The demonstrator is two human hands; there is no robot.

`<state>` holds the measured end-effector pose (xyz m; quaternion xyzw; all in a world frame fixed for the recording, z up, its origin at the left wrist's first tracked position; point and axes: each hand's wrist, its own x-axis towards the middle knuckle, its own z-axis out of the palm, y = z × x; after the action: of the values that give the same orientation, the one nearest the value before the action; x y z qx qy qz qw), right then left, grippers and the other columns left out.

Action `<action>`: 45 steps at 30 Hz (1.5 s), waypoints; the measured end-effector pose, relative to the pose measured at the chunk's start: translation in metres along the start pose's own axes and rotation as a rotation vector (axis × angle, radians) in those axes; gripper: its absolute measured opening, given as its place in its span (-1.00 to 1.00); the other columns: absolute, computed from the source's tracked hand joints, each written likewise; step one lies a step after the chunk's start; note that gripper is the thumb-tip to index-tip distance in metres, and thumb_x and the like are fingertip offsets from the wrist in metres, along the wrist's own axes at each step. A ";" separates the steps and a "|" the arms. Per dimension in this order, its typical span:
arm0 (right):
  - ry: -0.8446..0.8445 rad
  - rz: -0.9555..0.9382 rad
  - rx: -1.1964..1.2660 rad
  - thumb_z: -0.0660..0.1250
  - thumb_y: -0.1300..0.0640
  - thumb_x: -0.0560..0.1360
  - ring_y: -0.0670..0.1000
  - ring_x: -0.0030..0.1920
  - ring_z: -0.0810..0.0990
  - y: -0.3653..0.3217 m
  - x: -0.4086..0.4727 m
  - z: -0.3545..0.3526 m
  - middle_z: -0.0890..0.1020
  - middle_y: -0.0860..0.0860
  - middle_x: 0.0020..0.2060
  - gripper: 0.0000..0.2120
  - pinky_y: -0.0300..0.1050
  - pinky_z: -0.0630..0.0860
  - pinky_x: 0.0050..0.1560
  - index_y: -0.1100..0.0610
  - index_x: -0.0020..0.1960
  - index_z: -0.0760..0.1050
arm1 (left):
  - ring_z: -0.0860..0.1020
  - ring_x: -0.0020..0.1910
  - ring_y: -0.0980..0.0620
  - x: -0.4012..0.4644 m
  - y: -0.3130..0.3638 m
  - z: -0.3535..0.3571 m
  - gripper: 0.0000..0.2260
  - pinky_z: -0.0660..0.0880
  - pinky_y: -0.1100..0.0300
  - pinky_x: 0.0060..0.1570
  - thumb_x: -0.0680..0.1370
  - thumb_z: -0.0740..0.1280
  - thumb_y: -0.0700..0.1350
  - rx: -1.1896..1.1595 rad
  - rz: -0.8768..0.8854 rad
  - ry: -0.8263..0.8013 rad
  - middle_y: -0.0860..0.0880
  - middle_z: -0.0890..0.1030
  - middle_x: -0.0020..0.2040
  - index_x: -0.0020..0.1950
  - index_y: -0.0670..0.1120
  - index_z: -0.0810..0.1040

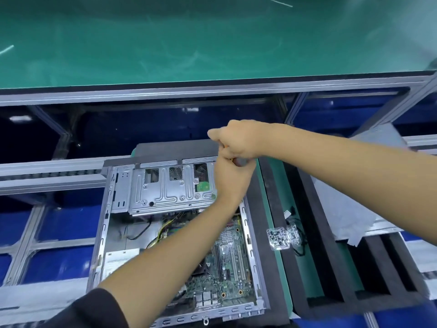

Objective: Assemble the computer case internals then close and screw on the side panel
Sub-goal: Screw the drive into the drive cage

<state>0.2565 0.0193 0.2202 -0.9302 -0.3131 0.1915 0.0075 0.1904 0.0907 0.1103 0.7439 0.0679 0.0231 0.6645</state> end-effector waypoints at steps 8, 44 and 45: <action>-0.052 -0.127 -0.296 0.25 0.05 0.47 0.02 -0.44 0.43 0.003 -0.007 -0.013 0.47 -0.03 -0.42 -0.76 -0.10 0.23 -0.44 -0.02 0.02 0.21 | 0.28 -0.38 0.00 0.037 0.020 -0.030 -0.86 0.25 0.15 -0.39 0.48 0.29 -0.50 0.085 0.007 -0.539 -0.11 0.31 -0.35 -0.15 -0.29 0.45; -0.006 0.168 0.048 0.19 0.18 0.60 0.06 -0.34 0.40 -0.014 -0.021 -0.006 0.50 0.05 -0.28 -0.86 -0.06 0.26 -0.37 0.11 -0.12 0.26 | 0.33 -0.47 0.19 0.023 0.000 -0.023 -0.78 0.28 0.26 -0.40 0.44 0.39 -0.35 0.118 0.060 -0.345 0.12 0.38 -0.47 -0.27 -0.14 0.39; 0.017 0.228 0.072 0.18 0.16 0.62 0.05 -0.33 0.40 -0.016 -0.020 -0.003 0.47 0.04 -0.28 -0.82 -0.06 0.25 -0.38 0.11 -0.14 0.25 | 0.36 -0.47 0.20 0.015 0.000 -0.017 -0.79 0.31 0.29 -0.41 0.44 0.41 -0.30 0.099 0.054 -0.260 0.15 0.42 -0.46 -0.25 -0.10 0.42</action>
<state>0.2338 0.0210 0.2320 -0.9605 -0.1980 0.1942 0.0220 0.2034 0.1095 0.1118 0.7741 -0.0376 -0.0592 0.6292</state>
